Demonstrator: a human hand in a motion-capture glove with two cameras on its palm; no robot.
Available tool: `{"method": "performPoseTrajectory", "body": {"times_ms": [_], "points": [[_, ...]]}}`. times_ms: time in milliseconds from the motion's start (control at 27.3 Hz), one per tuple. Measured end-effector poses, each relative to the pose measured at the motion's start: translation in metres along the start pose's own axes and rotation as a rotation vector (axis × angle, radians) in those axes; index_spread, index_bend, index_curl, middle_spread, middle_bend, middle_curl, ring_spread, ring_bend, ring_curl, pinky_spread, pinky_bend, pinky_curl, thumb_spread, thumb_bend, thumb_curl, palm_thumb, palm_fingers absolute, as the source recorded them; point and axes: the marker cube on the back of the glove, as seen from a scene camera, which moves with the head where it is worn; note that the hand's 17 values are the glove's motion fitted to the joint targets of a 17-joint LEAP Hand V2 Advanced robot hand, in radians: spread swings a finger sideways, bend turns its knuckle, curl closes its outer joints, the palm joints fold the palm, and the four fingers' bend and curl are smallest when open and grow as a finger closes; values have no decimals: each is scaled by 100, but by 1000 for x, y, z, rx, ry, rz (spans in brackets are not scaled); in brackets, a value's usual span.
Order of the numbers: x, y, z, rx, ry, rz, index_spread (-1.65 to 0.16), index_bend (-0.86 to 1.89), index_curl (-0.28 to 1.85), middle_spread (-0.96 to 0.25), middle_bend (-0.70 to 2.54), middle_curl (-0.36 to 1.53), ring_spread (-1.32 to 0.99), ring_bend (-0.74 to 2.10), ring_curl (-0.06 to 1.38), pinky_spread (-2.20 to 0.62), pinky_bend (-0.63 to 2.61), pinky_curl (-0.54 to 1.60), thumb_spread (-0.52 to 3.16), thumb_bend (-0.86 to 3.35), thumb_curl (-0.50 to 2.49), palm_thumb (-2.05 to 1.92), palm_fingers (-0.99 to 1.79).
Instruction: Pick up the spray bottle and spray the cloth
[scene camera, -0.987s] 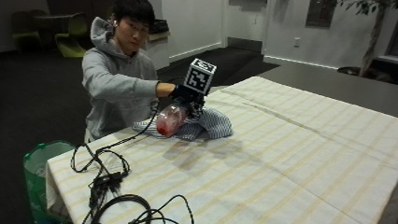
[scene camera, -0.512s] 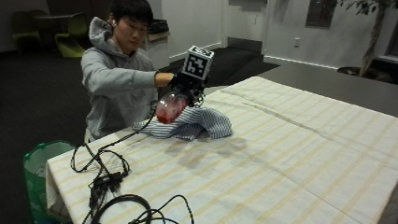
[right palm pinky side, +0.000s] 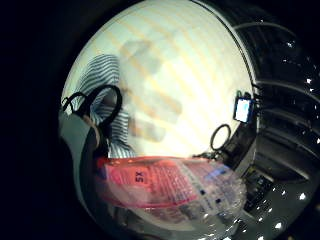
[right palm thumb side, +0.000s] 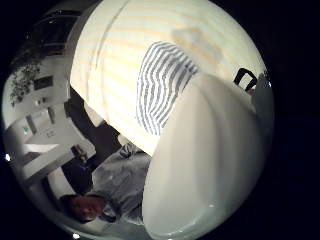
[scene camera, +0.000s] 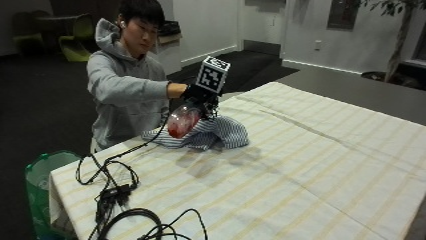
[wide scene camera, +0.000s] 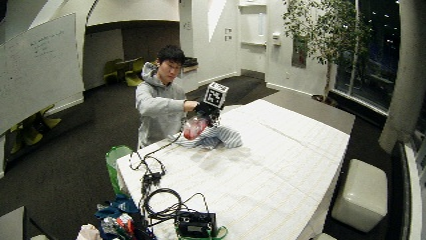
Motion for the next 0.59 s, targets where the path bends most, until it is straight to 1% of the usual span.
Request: {"method": "performPoseTrajectory", "body": {"times_ms": [146,293,439,585], "points": [[-14,2,1,31,-113,-76,-21,44,55,-7,70,53,-18,70,48,-27,36,43,-8,-3,69,105,139],[-42,11,-17,117,-281,-200,-22,43,56,-8,70,53,-18,70,48,-27,36,43,-8,-3,69,105,139],[-86,23,-45,225,-502,-324,-22,42,56,-8,69,53,-18,71,48,-27,36,43,-8,-3,69,105,138],[-134,29,-71,370,-779,-444,-22,42,56,-8,70,53,-18,70,48,-27,36,43,-8,-3,70,106,138]]}}
